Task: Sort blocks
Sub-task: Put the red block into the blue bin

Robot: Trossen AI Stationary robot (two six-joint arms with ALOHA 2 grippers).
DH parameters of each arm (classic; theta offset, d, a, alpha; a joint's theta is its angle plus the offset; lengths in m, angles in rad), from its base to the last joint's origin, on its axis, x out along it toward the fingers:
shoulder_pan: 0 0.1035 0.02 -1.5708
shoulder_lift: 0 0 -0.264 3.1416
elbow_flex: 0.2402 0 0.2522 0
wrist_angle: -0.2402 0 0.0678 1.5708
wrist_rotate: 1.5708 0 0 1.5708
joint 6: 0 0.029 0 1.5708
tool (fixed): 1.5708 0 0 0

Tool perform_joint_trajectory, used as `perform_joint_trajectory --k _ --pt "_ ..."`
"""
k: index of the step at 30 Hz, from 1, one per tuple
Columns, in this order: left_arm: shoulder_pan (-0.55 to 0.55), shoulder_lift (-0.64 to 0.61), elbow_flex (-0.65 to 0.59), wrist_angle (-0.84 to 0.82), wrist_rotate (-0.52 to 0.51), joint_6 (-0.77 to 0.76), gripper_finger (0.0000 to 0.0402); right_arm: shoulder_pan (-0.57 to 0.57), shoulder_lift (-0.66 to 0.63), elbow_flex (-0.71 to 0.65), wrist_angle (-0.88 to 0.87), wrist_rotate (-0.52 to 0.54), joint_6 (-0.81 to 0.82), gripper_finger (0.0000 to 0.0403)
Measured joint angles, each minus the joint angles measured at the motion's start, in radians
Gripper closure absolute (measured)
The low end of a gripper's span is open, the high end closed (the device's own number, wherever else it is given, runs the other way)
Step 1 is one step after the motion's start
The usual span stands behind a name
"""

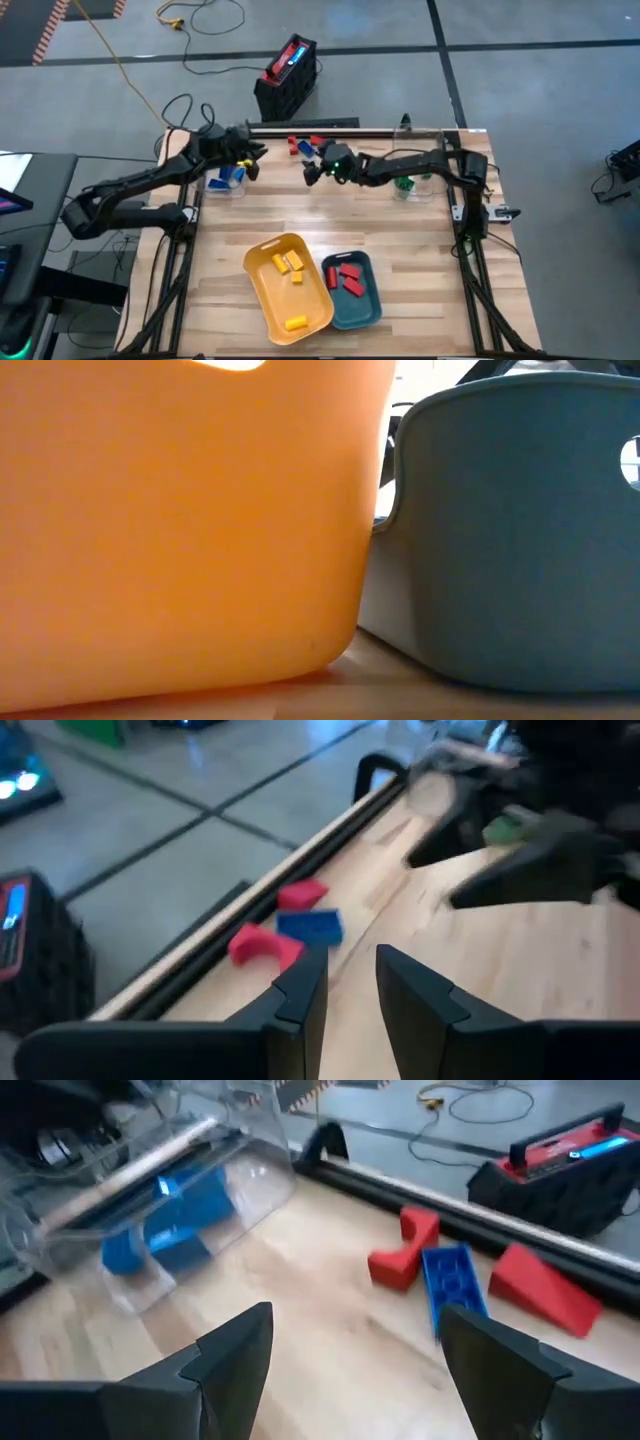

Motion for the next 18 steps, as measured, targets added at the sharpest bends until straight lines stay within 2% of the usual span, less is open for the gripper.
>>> perform_joint_trajectory --k 8,12,16,18 --pt "-0.013 -0.056 0.003 0.003 0.006 -0.001 0.0319 0.040 -0.002 0.002 -0.099 -0.019 0.061 0.0101" --pt "-0.028 -0.057 0.003 -0.033 0.018 -0.039 0.0319 0.014 0.001 0.012 -0.128 -0.079 0.191 0.0101" --pt "-0.073 -0.052 0.003 -0.053 0.013 -0.022 0.0319 -0.044 0.065 0.098 -0.183 -0.148 0.191 0.0101" --pt "-0.094 -0.046 0.003 -0.055 -0.015 -0.012 0.0319 -0.064 0.129 0.193 -0.231 -0.173 0.184 0.0101"
